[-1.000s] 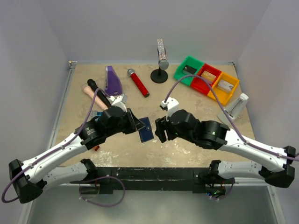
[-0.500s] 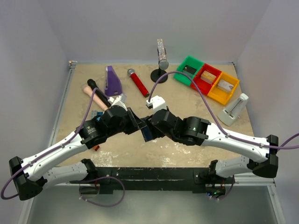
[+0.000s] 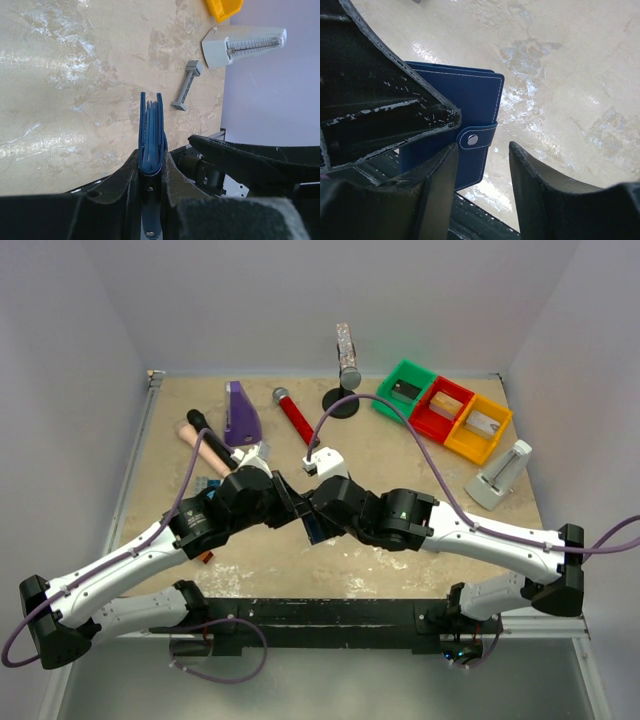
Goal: Take the credit cards out of the card holder
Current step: Open the card holder.
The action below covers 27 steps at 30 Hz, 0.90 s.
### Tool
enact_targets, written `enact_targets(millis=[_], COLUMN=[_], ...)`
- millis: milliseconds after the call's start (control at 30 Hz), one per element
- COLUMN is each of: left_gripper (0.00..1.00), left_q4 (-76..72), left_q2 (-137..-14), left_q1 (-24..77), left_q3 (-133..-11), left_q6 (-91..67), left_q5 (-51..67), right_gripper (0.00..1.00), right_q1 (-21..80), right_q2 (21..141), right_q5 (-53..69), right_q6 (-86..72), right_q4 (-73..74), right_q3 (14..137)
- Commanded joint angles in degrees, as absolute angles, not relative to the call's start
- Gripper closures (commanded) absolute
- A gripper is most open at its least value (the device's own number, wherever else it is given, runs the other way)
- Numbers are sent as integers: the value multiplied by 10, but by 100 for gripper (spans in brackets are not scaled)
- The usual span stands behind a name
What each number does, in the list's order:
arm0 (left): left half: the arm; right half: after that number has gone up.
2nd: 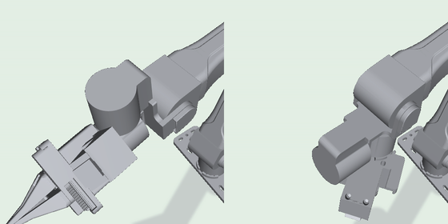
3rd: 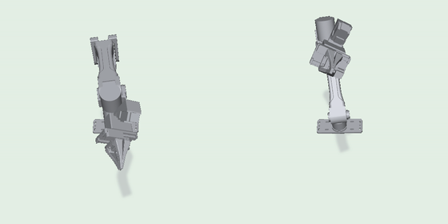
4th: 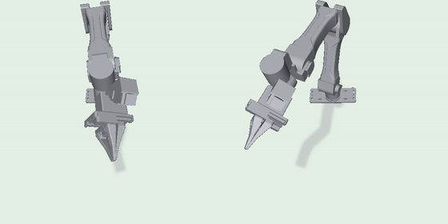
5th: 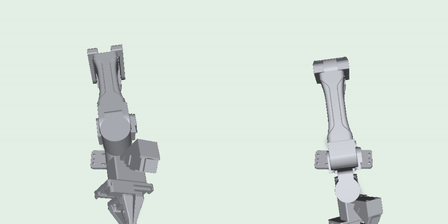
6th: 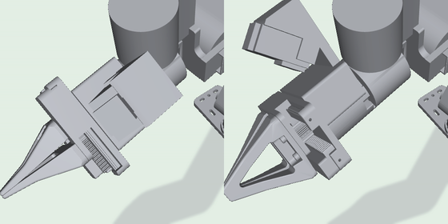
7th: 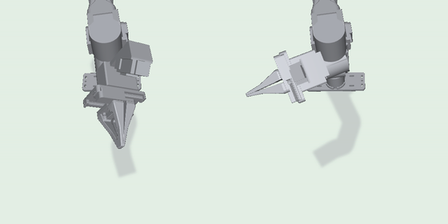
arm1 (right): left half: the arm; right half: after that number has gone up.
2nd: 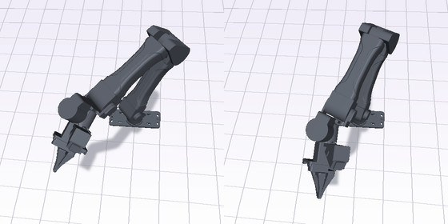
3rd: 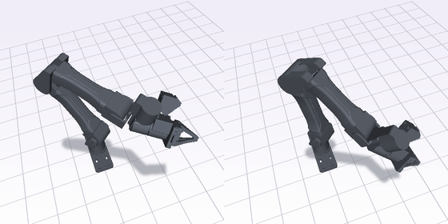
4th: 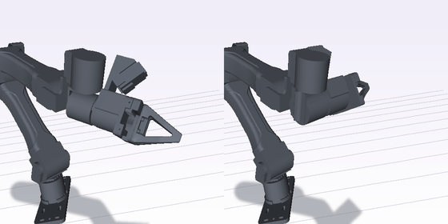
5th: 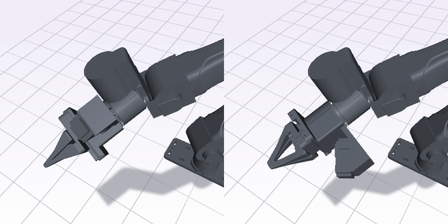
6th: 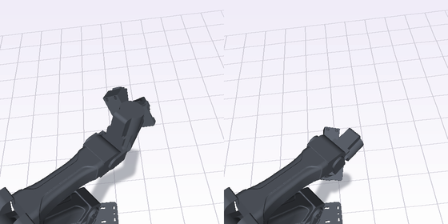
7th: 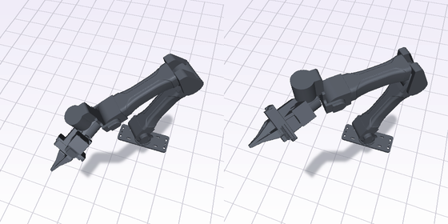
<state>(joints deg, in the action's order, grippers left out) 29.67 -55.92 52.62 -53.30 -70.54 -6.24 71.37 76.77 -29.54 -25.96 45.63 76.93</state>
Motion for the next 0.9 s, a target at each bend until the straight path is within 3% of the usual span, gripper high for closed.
enact_targets(millis=[0,867], left_gripper=[100,100], left_q4=[225,199], left_q2=[-547,-518], left_q1=[531,540], left_q3=[-548,-540], left_q6=[-736,-746], left_q5=[-21,9], right_gripper=[52,94], right_q1=[719,716], right_q2=[788,850], right_q5=[-327,-360], right_q6=[-278,-296], right_q4=[468,529], right_q3=[795,824])
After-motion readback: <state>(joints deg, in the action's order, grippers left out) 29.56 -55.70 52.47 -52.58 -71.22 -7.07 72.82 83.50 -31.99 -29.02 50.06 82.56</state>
